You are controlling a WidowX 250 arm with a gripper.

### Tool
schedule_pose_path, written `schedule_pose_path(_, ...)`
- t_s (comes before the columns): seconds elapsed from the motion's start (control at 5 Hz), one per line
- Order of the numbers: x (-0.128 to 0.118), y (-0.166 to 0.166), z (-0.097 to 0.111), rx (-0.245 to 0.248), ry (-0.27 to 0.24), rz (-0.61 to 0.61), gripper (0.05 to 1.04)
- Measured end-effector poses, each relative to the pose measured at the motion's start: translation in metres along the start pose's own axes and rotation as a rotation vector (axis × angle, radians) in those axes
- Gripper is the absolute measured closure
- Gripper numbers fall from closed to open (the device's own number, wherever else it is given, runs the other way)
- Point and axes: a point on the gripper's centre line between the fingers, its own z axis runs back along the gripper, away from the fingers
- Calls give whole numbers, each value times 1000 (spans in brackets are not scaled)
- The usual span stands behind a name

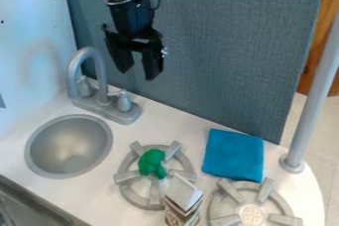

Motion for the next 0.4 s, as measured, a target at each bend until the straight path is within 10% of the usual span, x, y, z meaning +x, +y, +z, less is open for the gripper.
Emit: schedule_pose_path(0.4, -15, -26, -25, 11, 80, -125, 83)
